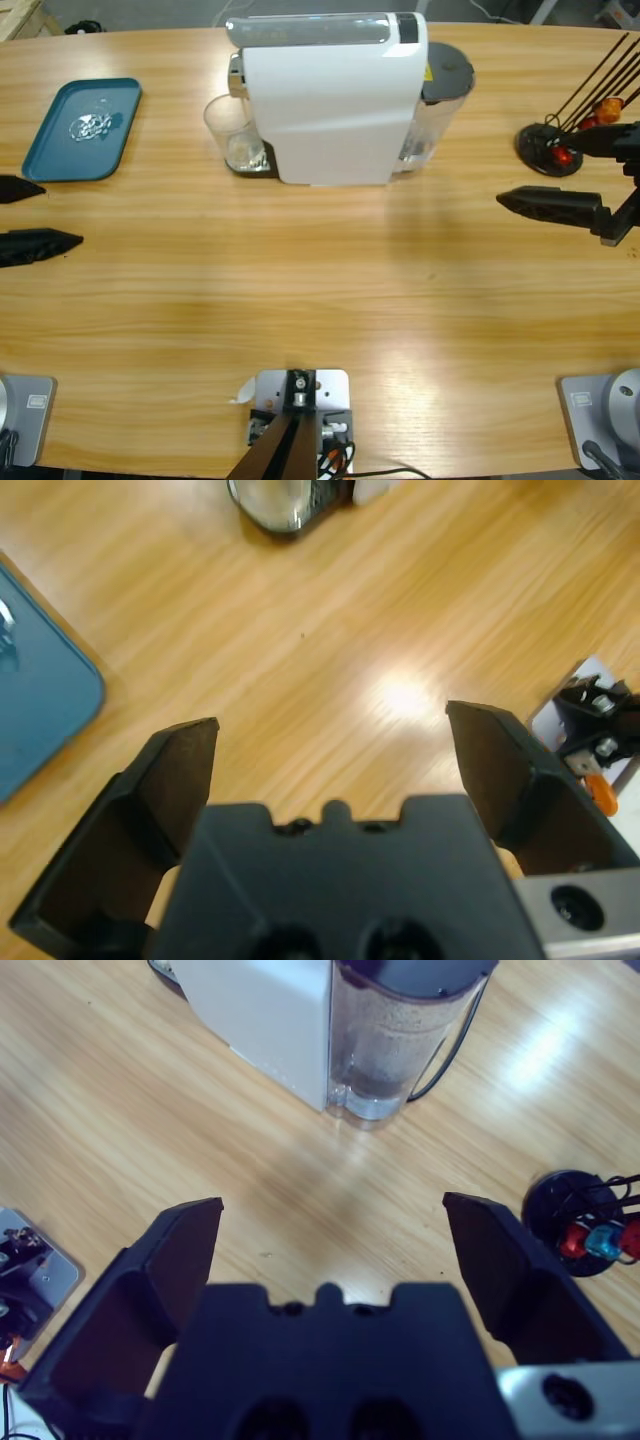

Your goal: Pour coffee

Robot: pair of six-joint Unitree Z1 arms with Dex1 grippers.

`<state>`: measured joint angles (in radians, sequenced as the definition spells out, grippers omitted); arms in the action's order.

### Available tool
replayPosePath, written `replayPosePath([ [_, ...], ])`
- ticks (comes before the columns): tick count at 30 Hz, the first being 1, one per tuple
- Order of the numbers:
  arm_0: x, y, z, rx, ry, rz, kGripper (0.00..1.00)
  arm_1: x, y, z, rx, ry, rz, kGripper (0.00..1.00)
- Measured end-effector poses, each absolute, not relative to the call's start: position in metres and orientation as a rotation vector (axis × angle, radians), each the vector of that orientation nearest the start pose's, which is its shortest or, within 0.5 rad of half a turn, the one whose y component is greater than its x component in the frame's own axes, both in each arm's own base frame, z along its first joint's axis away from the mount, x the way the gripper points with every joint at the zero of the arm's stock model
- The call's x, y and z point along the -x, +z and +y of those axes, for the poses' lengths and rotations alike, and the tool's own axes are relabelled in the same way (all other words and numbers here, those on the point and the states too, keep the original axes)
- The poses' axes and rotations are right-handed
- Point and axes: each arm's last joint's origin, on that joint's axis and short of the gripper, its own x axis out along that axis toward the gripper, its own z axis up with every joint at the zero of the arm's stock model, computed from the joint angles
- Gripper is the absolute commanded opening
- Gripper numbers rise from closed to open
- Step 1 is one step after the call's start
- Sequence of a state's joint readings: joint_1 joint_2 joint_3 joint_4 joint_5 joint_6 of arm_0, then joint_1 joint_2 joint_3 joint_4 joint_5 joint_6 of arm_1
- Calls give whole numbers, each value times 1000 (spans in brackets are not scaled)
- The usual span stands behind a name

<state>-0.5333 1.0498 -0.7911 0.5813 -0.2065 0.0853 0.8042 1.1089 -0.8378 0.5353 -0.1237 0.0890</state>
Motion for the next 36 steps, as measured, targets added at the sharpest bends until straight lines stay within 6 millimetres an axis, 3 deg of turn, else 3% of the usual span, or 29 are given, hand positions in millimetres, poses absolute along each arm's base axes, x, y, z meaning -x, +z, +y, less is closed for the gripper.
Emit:
replayPosePath([
  [4, -109, 329, -75, -194, -744, 742, 1000, -108, 327, 104, 280, 609, 749, 1000],
  [8, -126, 337, -86, -188, -774, 693, 1000, -106, 321, 101, 282, 608, 753, 1000],
  [22, -169, 328, -100, -276, -875, 636, 1000, -106, 307, 97, 303, 564, 751, 1000],
  [36, -184, 323, -98, -280, -867, 630, 1000, -107, 305, 99, 308, 563, 761, 1000],
])
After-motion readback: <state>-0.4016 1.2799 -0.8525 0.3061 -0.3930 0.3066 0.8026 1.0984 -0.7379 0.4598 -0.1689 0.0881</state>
